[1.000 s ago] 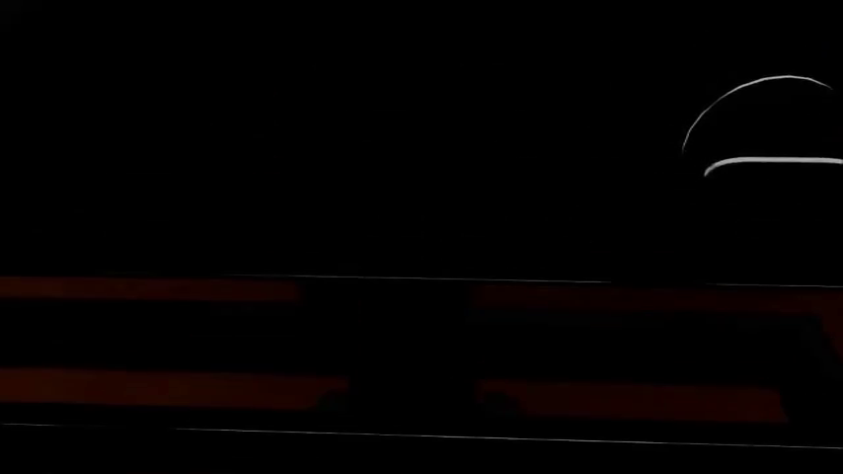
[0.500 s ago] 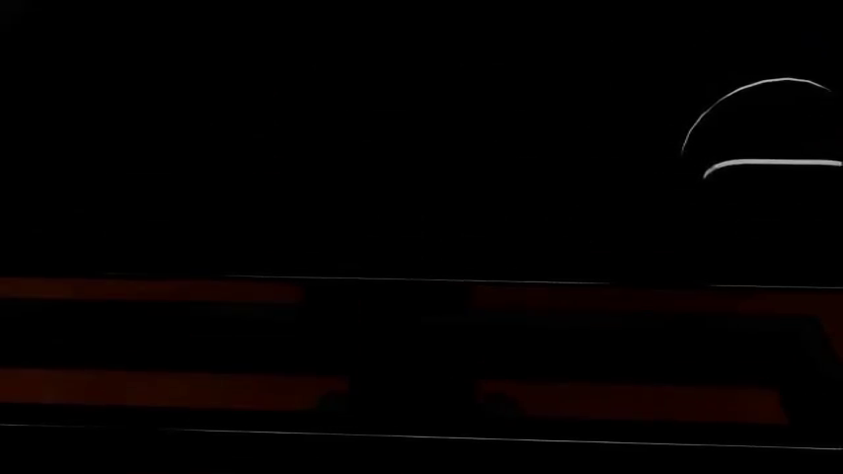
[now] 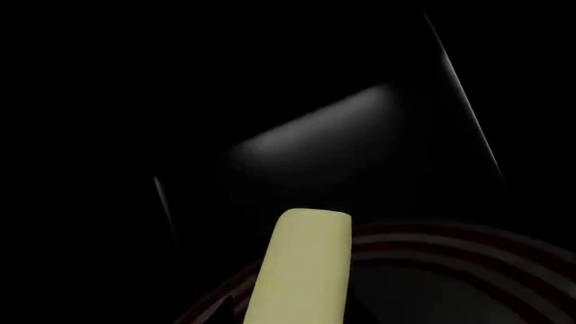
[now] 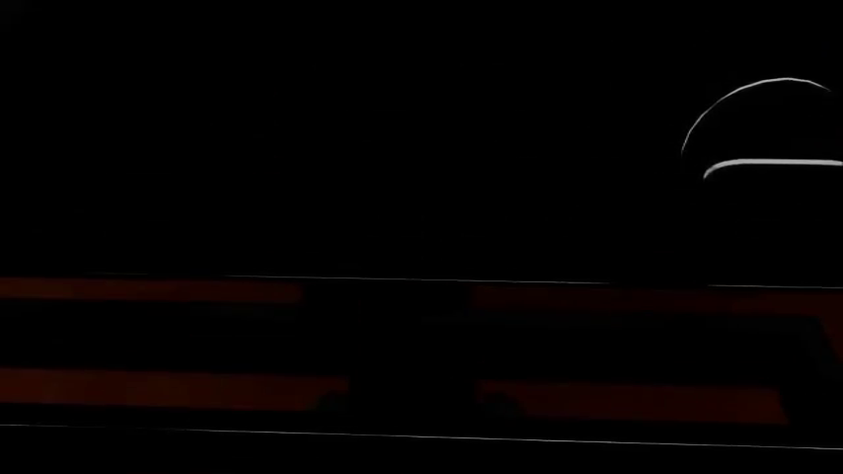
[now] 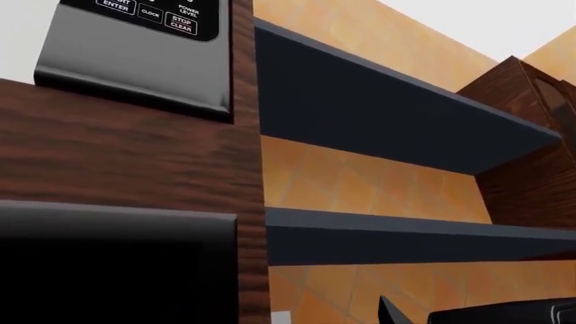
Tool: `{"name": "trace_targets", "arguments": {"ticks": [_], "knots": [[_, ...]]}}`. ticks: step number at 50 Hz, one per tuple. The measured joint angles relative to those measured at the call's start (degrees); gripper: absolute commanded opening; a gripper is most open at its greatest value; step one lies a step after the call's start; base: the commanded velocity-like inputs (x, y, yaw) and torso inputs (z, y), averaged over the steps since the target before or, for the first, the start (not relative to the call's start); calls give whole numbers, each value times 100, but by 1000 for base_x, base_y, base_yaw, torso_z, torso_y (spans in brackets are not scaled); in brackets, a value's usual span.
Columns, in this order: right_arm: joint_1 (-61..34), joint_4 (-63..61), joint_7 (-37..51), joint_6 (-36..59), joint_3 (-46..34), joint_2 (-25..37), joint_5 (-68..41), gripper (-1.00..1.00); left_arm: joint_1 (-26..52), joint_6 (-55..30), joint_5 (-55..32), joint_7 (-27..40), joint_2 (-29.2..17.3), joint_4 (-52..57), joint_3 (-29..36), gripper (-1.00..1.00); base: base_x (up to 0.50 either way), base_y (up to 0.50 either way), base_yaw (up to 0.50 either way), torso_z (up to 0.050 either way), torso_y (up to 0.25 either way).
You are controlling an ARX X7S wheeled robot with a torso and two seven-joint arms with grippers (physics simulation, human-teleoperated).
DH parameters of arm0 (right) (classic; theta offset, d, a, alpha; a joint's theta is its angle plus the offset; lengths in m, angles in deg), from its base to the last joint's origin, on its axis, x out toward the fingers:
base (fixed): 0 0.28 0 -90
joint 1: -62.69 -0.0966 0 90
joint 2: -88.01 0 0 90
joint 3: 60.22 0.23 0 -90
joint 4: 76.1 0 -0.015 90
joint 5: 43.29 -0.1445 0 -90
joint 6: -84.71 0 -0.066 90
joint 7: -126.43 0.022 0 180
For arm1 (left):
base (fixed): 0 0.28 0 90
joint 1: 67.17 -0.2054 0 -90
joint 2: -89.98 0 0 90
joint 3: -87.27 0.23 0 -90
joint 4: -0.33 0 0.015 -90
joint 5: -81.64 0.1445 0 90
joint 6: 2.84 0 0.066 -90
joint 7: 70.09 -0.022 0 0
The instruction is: Pick the butter stick from the counter and place it in the microwave.
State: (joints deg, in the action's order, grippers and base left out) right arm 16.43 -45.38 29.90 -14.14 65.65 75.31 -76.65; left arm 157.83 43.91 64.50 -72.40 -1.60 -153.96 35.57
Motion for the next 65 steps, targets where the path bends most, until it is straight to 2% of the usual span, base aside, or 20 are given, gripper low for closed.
{"name": "trace_targets", "arguments": {"ticks": [24,25,45,53,65], "knots": [[-2,-3,2,1,-39,-22,28,100,0,-184,172,-279,34,237,574,-100,0,0,-1,0,0],[-2,-3,3,3,-38,-21,27,100,0,-186,189,-287,37,243,586,100,0,0,0,0,0],[-2,0,-57,16,-10,-76,23,100,0,-498,268,53,13,529,719,100,1,0,0,0,0],[3,1,-93,15,9,-118,33,100,0,-424,256,29,12,371,347,100,3,0,0,0,0],[8,7,-135,-8,11,-176,58,100,0,242,129,-206,-16,-184,-439,100,7,0,-3,0,0]]}}
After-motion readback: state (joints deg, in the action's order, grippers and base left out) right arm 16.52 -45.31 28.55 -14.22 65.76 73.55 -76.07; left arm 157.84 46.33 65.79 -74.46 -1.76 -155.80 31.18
